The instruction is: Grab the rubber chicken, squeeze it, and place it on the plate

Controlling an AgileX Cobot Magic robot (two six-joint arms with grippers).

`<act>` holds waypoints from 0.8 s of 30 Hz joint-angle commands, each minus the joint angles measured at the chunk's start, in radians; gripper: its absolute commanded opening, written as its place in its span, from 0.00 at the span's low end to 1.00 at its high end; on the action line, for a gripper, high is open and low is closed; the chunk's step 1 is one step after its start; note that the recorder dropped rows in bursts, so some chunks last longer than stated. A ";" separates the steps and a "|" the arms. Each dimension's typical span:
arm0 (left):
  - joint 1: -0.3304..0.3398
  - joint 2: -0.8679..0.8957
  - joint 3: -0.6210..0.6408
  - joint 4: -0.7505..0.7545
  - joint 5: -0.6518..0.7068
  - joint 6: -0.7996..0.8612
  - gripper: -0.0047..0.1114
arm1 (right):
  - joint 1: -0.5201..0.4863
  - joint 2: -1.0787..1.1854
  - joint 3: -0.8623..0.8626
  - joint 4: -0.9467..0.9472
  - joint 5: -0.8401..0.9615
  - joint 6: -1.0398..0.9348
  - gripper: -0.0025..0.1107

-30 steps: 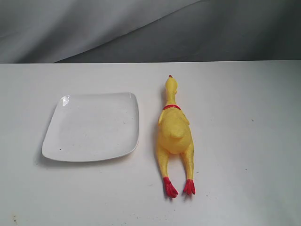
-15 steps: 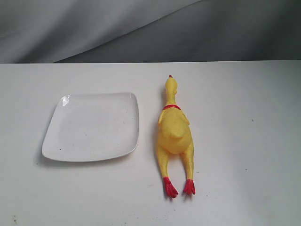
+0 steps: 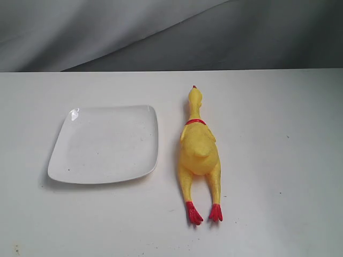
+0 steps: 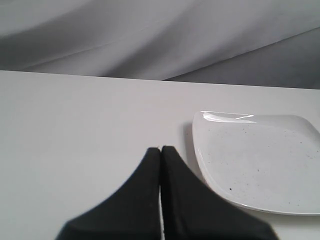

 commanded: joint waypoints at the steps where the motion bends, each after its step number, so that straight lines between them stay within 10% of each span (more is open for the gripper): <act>1: 0.002 -0.003 0.004 -0.008 -0.005 -0.004 0.04 | -0.004 -0.002 0.003 0.014 -0.146 0.378 0.02; 24: 0.002 -0.003 0.004 -0.008 -0.005 -0.002 0.04 | 0.115 0.817 -0.693 -0.612 0.257 0.767 0.02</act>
